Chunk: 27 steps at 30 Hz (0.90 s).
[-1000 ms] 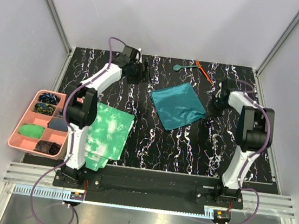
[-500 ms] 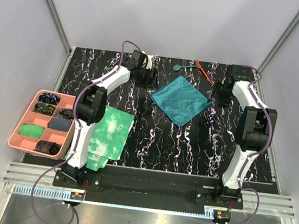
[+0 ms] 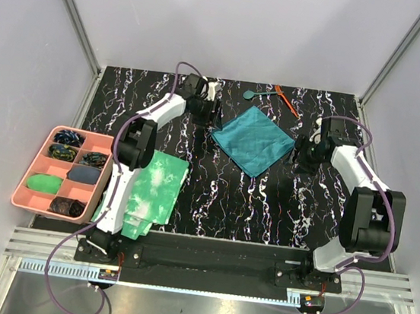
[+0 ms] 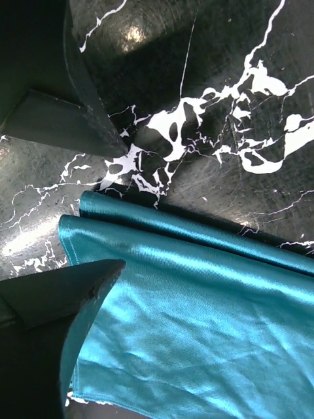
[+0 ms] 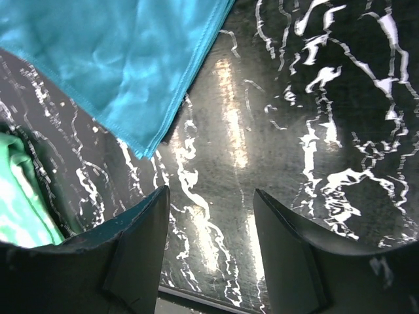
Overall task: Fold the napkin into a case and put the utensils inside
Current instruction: Rotate the square-folded napkin at the center of the board.
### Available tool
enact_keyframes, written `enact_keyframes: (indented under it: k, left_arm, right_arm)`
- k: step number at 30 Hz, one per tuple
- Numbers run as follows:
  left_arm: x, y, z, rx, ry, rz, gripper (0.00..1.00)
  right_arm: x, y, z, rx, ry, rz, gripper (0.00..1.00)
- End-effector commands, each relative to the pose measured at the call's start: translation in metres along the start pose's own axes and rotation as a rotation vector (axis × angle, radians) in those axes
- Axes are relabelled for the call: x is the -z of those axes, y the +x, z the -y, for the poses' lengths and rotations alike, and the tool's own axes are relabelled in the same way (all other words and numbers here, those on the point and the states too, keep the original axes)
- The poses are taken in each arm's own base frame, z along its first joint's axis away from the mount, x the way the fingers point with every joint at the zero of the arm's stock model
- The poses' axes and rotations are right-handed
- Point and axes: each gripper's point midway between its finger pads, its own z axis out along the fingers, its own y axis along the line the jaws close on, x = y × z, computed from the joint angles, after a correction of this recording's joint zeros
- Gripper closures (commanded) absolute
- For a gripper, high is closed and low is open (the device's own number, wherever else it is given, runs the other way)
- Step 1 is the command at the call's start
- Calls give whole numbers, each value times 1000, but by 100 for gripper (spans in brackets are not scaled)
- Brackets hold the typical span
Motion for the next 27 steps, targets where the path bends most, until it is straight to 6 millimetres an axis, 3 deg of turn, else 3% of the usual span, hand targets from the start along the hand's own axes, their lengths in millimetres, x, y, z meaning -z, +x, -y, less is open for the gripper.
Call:
enact_keyframes:
  k: [1,7,9,12,17,18,19,20,21,23,24,26,27]
  left_arm:
    - [-3,2,4,27,68,-17,35]
    - [1,15,5,67,77,-54,57]
    - [2,22,6,77,79,-72,60]
    - [2,42,11,110,107,-114,69]
    - [16,52,42,189,196,-80,85]
    - [14,68,43,212,195,-91,87]
    - [25,63,55,243,196,-62,89]
    - [28,71,61,257,198,-62,91]
    - [24,96,69,268,196,-83,91]
    - [40,100,91,319,185,-40,92]
    - [36,128,102,330,194,-59,92]
    - [47,137,120,388,194,-24,94]
    - [44,163,129,387,199,-47,94]
  right_arm:
    - [13,-10,-19,32,-85,69,38]
    - [16,-13,-25,34,-115,77,38]
    - [17,-12,-26,35,-116,79,38]
    - [18,-12,-28,35,-129,78,38]
    - [18,-7,-28,21,-132,74,38]
    - [18,-6,-23,10,-111,76,38]
    - [17,-5,-21,-13,-95,79,38]
    - [16,-3,-18,-27,-78,79,38]
    - [14,0,-10,-45,-44,81,39]
    - [12,5,-5,-93,-15,76,39]
    - [9,11,-1,-110,-5,63,39]
    - [7,18,-3,-130,-26,46,40]
    - [5,24,-1,-136,-24,30,41]
